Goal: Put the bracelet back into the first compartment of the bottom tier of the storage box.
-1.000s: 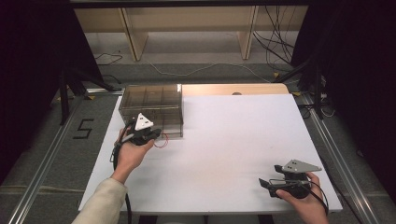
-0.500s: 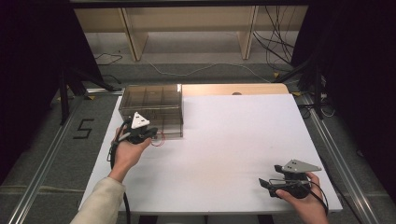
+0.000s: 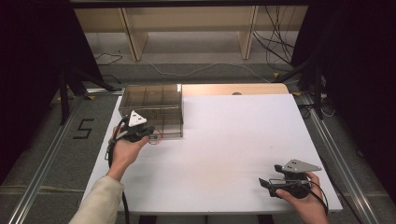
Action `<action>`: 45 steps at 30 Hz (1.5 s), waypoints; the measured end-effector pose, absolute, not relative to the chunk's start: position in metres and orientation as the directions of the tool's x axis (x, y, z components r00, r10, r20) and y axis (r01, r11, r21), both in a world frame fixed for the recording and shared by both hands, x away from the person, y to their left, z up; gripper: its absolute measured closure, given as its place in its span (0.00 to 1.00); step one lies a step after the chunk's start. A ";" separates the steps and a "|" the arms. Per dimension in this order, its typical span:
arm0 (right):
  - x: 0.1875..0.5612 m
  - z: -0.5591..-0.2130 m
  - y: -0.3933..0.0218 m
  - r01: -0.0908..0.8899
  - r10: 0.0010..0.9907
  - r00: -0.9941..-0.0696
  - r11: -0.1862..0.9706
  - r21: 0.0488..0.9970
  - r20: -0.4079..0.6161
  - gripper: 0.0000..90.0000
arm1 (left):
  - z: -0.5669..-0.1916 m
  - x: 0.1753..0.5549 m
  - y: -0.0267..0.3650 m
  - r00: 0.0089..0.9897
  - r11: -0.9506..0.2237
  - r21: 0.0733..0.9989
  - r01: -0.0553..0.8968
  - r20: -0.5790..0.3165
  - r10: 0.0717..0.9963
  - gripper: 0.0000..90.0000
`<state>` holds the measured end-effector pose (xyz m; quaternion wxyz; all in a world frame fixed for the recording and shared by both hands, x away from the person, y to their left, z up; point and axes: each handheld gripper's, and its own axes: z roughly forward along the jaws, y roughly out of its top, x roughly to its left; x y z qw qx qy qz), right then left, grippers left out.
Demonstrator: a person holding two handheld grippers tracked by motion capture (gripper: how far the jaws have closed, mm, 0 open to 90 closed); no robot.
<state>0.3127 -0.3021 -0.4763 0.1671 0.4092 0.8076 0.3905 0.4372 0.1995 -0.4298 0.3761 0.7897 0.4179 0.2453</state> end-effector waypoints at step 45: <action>0.310 -0.477 -0.305 0.538 0.803 -0.593 0.349 0.767 0.051 0.20 | -0.432 0.452 0.217 0.475 -0.330 0.799 0.503 0.064 0.878 1.00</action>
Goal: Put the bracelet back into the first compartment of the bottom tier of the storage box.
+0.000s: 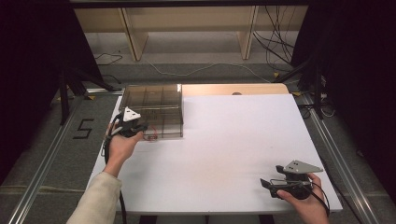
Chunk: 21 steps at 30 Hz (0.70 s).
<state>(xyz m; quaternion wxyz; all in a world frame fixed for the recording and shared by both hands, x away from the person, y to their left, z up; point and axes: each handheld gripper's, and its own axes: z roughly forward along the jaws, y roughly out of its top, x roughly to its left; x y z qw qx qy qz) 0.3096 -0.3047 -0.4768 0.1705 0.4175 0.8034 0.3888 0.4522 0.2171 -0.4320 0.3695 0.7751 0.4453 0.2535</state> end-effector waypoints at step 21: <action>0.307 -0.477 -0.307 0.544 0.812 -0.582 0.342 0.766 0.051 0.20 | -0.433 0.458 0.222 0.457 -0.327 0.796 0.509 0.072 0.886 1.00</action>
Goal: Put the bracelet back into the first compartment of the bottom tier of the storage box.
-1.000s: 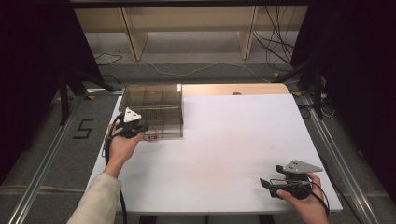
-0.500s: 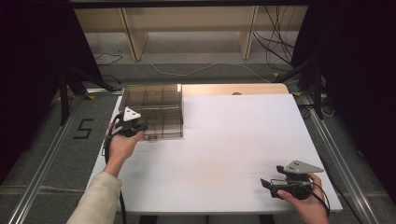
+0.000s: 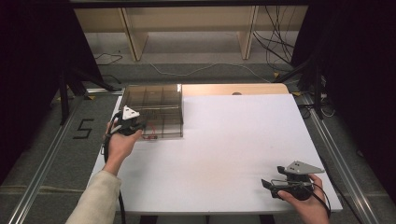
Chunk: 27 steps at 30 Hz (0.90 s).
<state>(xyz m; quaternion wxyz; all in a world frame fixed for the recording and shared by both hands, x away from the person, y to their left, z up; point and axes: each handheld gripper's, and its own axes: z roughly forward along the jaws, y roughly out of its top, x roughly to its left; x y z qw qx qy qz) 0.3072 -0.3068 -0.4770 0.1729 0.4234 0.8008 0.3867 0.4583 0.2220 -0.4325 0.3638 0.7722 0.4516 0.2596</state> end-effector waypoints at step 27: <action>0.307 -0.478 -0.307 0.545 0.816 -0.577 0.341 0.766 0.047 0.20 | -0.435 0.466 0.244 0.392 -0.296 0.792 0.534 0.078 0.917 1.00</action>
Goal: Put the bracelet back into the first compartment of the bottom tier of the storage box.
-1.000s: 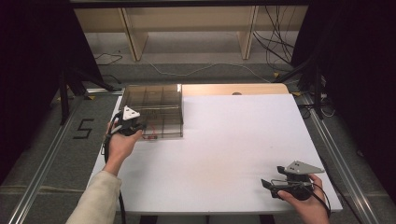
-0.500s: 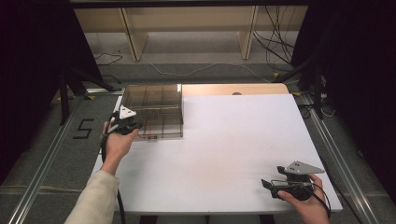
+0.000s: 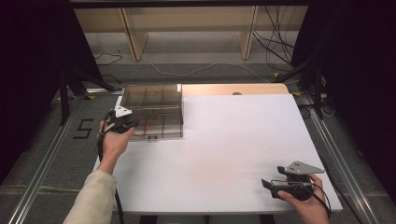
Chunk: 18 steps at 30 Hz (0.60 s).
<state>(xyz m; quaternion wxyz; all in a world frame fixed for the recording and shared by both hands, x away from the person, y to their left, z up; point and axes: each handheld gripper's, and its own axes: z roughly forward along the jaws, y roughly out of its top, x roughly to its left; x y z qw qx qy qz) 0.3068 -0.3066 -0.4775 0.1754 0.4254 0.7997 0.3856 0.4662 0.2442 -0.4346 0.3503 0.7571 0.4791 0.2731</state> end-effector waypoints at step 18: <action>0.307 -0.478 -0.307 0.544 0.815 -0.578 0.343 0.766 0.045 0.20 | -0.439 0.473 0.250 0.367 -0.292 0.785 0.547 0.089 0.926 1.00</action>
